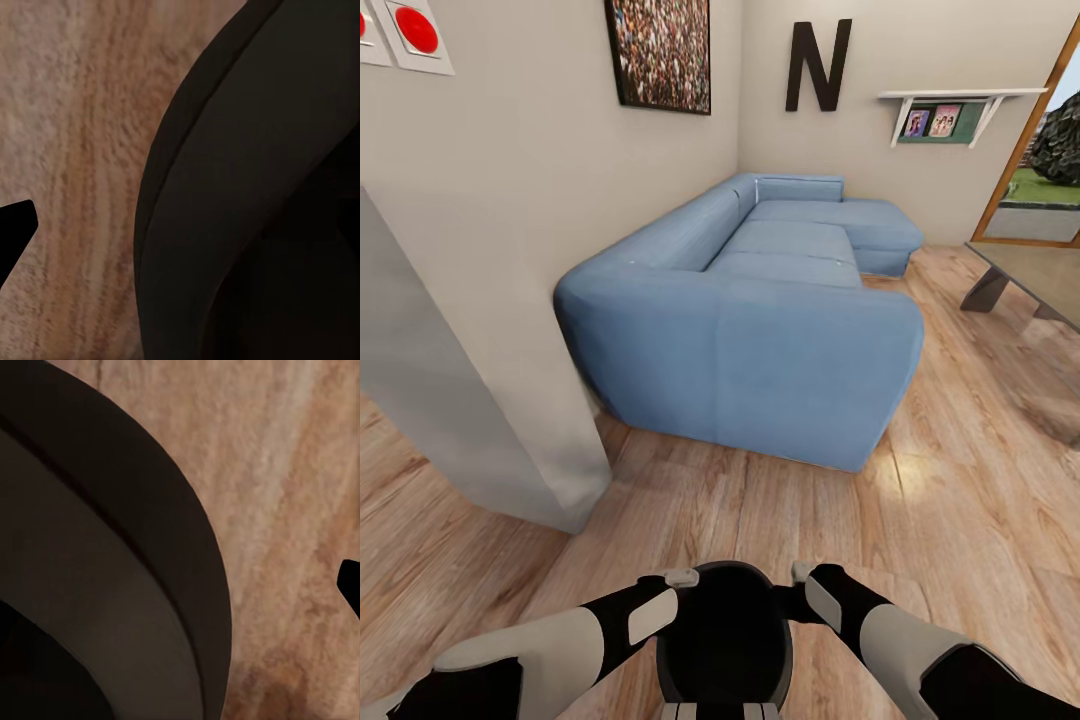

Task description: Place each of the two pumpkins and all three candles from the living room inside a cabinet in the living room (use any cabinet), then make sure every cabinet is closed, and position the cauldron so it is next to a table in the living room.

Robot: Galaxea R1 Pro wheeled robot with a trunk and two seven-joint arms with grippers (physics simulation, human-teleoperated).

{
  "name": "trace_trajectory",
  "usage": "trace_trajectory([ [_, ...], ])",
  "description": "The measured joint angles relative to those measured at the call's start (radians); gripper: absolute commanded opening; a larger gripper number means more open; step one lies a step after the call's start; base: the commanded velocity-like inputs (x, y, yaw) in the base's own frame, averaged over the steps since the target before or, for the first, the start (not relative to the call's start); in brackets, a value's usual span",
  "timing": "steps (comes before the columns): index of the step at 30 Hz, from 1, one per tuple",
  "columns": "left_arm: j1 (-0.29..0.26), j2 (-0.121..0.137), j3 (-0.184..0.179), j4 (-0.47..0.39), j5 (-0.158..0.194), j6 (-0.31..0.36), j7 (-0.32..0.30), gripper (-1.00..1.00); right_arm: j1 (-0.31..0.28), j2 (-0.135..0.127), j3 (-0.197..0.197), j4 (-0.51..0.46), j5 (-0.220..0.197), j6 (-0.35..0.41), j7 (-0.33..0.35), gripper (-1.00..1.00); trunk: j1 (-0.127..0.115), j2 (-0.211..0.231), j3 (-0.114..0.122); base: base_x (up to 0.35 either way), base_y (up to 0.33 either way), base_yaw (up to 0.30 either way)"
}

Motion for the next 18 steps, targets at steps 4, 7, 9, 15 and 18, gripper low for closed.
trace_trajectory([
  [4, 0.000, 0.000, 0.000, 0.000, 0.000, 0.000, 0.000, 1.00, 0.000, 0.001, 0.000, 0.000, 0.000, 0.000, -0.001, 1.00, 0.000, 0.000, 0.000, 0.000, 0.000, 0.000],
  [7, 0.000, 0.000, 0.000, 0.000, 0.000, 0.000, 0.000, 1.00, 0.000, 0.001, 0.000, 0.000, 0.000, 0.000, -0.002, 1.00, 0.000, 0.000, 0.000, 0.000, 0.000, 0.000],
  [9, 0.000, 0.000, 0.000, 0.000, 0.000, 0.000, 0.000, 1.00, 0.000, 0.001, 0.001, 0.001, 0.000, 0.001, -0.006, 1.00, 0.000, 0.000, 0.000, 0.000, 0.000, 0.000],
  [15, 0.000, -0.001, 0.000, 0.000, 0.000, 0.010, 0.000, 1.00, 0.000, 0.003, 0.000, 0.009, -0.005, 0.008, -0.010, 1.00, 0.000, 0.000, 0.000, 0.000, 0.000, 0.000],
  [18, 0.000, -0.001, 0.000, 0.000, 0.000, 0.017, 0.001, 1.00, 0.000, 0.003, 0.001, 0.012, -0.007, 0.011, -0.011, 1.00, 0.000, 0.000, 0.000, 0.000, 0.000, 0.000],
])
